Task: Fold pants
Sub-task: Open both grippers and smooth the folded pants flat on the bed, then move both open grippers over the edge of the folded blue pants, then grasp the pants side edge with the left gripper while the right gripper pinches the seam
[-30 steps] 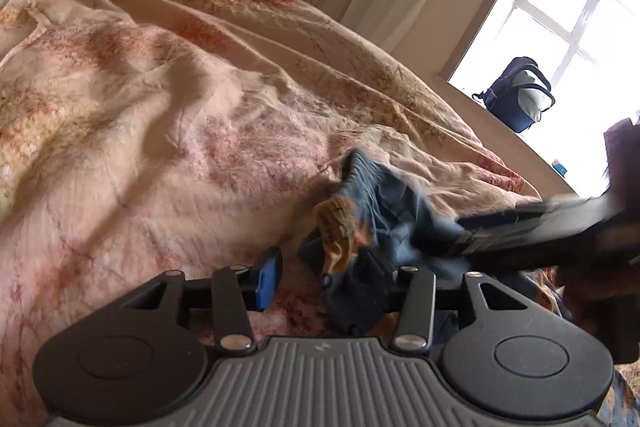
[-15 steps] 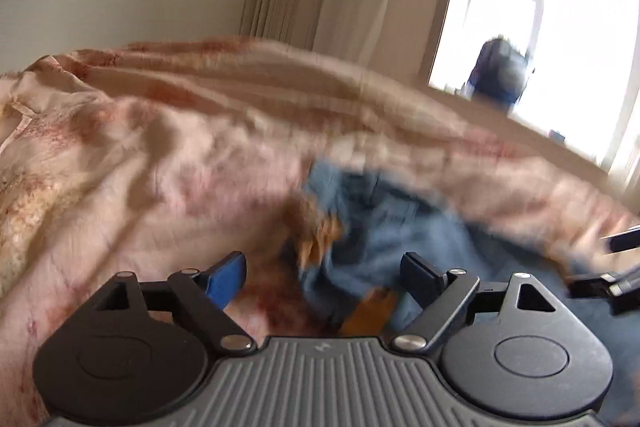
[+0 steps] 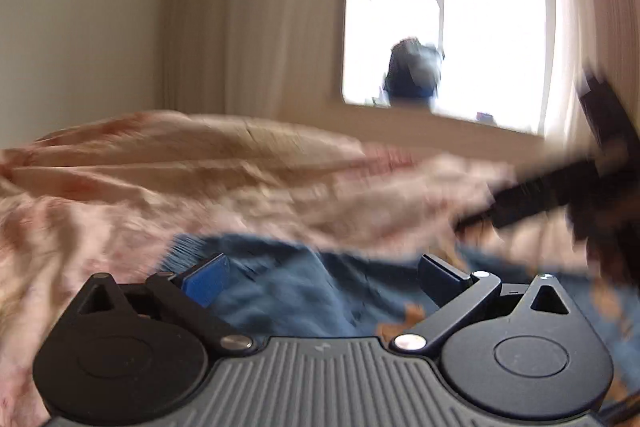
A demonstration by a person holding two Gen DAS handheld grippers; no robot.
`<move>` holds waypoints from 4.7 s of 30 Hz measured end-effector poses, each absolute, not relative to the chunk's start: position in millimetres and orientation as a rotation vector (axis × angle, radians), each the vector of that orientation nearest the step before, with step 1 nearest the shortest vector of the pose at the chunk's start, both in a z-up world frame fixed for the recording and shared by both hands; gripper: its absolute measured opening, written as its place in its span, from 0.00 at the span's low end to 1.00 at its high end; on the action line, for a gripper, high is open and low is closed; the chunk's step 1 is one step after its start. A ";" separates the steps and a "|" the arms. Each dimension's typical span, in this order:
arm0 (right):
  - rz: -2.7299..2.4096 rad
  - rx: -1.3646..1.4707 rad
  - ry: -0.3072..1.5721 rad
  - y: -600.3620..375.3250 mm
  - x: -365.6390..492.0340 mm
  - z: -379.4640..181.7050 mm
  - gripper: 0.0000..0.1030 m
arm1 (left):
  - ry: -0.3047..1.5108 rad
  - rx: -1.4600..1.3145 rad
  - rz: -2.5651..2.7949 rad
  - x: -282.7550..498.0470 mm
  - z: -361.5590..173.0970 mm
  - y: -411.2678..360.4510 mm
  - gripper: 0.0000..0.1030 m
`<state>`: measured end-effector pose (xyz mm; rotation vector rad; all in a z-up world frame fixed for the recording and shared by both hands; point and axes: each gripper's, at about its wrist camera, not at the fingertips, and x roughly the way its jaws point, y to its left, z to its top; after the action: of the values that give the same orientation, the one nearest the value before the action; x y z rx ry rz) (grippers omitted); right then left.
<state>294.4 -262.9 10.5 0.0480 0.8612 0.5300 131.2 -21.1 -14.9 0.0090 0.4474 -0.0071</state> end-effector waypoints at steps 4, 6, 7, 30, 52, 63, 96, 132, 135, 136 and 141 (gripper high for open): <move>0.579 0.144 0.948 -256.9 315.6 -6.5 0.50 | 0.631 0.113 0.040 139.8 -45.4 -29.8 0.97; 0.653 0.147 0.999 -252.9 319.6 -14.9 0.50 | 0.637 0.106 0.049 129.6 -55.3 -22.9 0.99; 0.676 0.138 0.999 -251.4 317.9 -14.9 0.50 | 0.641 0.097 0.053 124.6 -57.6 -19.8 0.99; 0.193 0.029 0.774 -398.5 84.8 -3.8 0.94 | 0.764 0.193 0.021 111.9 -50.4 -79.5 0.99; -0.054 0.495 0.490 -531.4 -44.2 -37.7 1.00 | 0.699 0.323 -0.638 174.1 0.6 -357.7 1.00; -0.033 0.652 0.525 -546.3 -21.1 -47.1 0.99 | 0.772 0.375 -0.802 182.2 -44.1 -414.1 1.00; -0.164 -0.386 0.495 -393.5 10.9 -31.2 0.14 | 1.226 -0.021 -0.850 211.5 -8.2 -364.8 0.33; -0.154 -0.488 0.554 -379.3 28.5 -48.1 0.17 | 1.194 -0.160 -1.046 216.3 -33.7 -335.9 0.43; -0.157 -0.490 0.549 -380.8 29.2 -49.0 0.17 | 1.250 -0.198 -0.987 220.6 -37.4 -333.7 0.20; -0.164 -0.490 0.542 -379.4 28.1 -48.9 0.17 | 1.255 -0.211 -0.977 221.6 -37.5 -331.5 0.15; -0.200 -0.472 0.494 -371.2 24.9 -40.2 0.15 | 1.239 -0.262 -0.945 218.9 -26.8 -316.8 0.11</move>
<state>24.9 -371.2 -40.2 -0.4719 0.4939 -0.2001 218.9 -316.8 -26.8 -0.2621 1.2393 -0.9446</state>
